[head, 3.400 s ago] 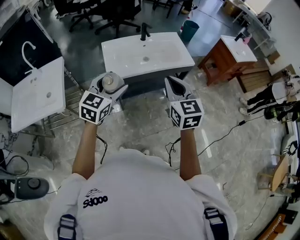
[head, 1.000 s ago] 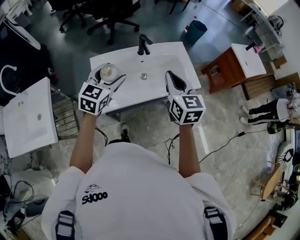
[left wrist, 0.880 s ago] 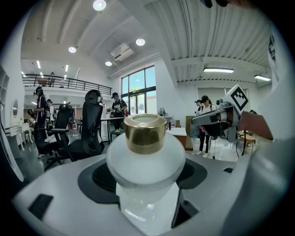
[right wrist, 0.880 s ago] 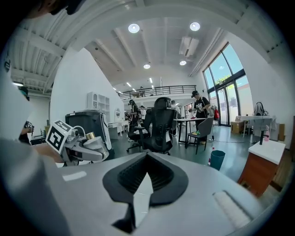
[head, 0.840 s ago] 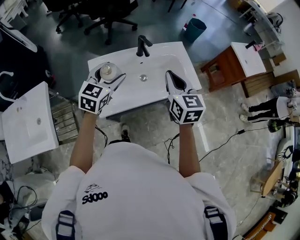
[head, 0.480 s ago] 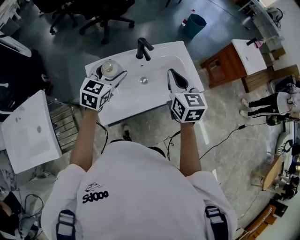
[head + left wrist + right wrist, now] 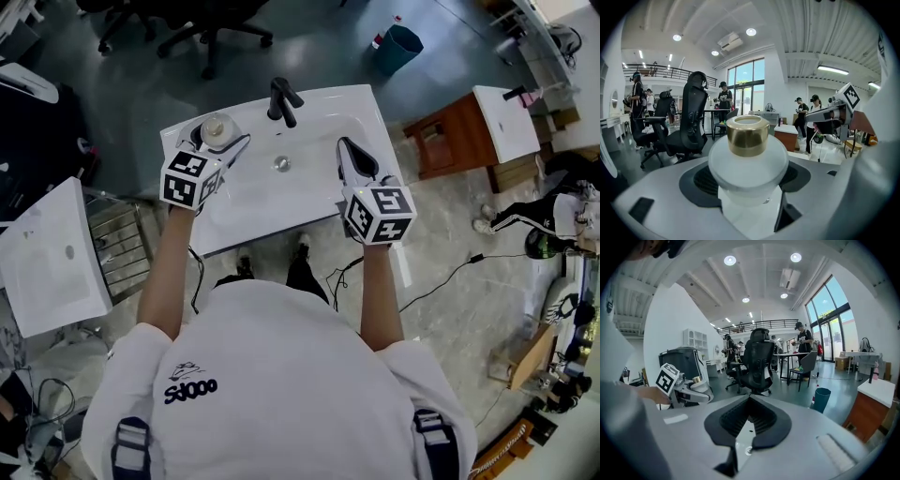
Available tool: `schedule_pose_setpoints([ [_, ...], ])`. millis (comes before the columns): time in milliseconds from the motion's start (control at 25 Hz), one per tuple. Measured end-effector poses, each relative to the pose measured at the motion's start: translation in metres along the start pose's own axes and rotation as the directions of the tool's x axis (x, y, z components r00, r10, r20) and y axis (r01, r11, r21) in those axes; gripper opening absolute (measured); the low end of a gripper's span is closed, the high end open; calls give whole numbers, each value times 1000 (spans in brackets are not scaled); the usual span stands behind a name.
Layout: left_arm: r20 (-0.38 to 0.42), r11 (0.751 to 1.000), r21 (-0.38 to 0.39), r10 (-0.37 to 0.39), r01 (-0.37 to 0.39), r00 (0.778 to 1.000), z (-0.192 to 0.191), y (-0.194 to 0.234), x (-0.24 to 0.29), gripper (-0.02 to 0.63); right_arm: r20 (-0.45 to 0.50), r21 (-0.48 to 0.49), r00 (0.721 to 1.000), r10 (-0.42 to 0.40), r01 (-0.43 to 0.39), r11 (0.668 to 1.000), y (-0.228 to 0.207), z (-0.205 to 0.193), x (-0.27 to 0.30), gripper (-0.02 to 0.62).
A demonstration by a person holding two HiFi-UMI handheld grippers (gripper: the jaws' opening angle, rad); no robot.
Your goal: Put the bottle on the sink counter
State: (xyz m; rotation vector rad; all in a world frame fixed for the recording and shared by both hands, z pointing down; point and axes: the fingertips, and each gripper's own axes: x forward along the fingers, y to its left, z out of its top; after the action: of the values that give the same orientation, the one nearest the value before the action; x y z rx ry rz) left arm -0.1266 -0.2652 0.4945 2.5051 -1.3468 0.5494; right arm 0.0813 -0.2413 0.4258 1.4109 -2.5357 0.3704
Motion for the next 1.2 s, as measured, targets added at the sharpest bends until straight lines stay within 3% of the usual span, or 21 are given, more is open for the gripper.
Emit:
schedule_pose_setpoints([
  [320,-46,997,-38,60,-62,997,-12,11,40,339,-40,44,985,168,-167,985,-11,-18,31,8],
  [600,-100,997,-41,67,-71,993,-33,21,82,339,-63,-10,980,187,-188,982,-14,-30,45,8],
  [800,-130,995,-67,70,-79,989,-58,25,114,339,-48,-18,986,159,-160,987,-25,-32,42,8],
  [1200,-155,990,-67,109,-121,982,-104,46,159,341,-58,55,980,189,-186,981,-29,-40,51,6],
])
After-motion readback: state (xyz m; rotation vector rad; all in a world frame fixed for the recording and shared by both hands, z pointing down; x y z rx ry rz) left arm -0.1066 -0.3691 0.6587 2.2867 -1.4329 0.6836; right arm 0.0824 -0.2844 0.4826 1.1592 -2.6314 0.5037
